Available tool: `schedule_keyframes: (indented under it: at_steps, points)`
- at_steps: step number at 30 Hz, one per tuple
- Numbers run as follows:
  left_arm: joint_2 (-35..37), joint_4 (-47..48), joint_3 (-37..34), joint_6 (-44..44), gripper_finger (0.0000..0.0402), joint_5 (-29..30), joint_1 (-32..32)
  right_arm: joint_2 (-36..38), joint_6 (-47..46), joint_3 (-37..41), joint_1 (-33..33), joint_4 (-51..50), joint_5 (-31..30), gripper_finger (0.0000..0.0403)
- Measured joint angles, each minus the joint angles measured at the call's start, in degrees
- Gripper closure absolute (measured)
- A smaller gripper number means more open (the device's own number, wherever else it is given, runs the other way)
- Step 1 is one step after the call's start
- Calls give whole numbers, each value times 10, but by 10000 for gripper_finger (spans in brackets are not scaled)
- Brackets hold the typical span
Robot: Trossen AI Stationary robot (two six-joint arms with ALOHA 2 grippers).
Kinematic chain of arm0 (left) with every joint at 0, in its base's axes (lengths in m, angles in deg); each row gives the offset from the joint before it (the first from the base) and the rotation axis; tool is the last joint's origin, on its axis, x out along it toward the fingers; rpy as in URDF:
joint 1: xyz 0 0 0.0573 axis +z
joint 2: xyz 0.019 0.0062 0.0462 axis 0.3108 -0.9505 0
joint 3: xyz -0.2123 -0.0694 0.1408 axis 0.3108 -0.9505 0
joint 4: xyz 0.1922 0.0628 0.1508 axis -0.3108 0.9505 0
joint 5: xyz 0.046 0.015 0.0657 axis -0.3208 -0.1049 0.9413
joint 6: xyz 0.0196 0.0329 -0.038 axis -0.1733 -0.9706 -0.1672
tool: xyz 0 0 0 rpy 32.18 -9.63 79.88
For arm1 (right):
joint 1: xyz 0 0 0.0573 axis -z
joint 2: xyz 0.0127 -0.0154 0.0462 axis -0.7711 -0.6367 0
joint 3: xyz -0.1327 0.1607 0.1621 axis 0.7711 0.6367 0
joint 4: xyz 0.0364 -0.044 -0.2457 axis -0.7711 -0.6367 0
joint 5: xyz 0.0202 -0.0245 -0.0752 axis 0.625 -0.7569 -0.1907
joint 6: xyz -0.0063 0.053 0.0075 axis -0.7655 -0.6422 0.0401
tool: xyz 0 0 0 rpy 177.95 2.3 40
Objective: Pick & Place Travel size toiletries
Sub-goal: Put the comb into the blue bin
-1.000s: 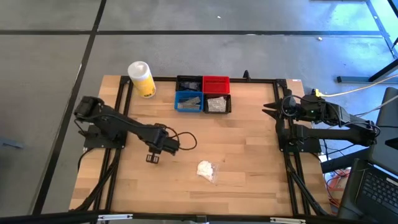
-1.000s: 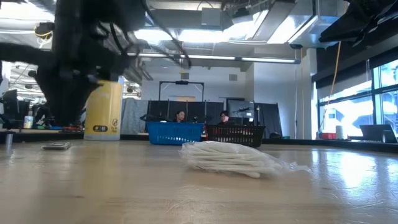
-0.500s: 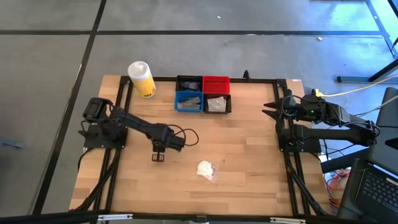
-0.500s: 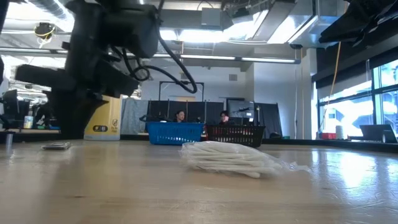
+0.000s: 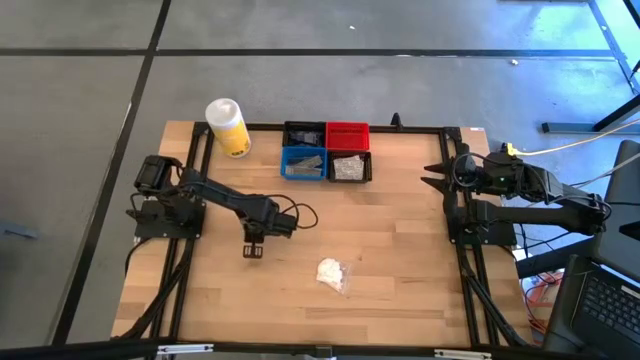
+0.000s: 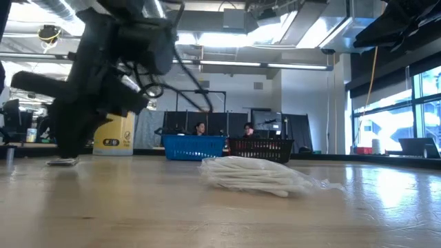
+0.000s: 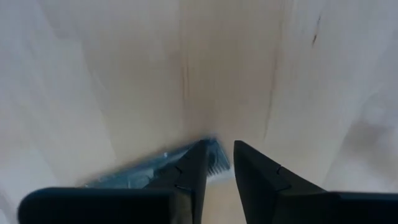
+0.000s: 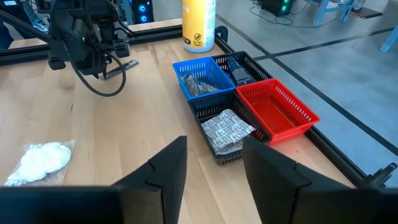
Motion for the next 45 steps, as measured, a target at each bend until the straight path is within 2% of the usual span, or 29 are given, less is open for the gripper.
schedule_keyframes:
  at_steps: [12, 26, 36, 40, 45]
  points:
    - [1, -10, -34, -3, 285, 4, 0, 0, 0, 0, 0, 0, 0, 235]
    - [2, -55, -20, -4, 283, 29, -18, 0, 0, 0, 0, 0, 0, 259]
    - [1, -50, -1, -14, 281, 34, -22, 0, 0, 0, 0, 0, 0, 275]
    - [1, -50, 21, -9, 260, 37, -23, 0, 0, 0, 0, 0, 0, 280]
    - [1, -45, 28, -18, 212, 50, -23, 0, 0, 0, 0, 0, 0, 285]
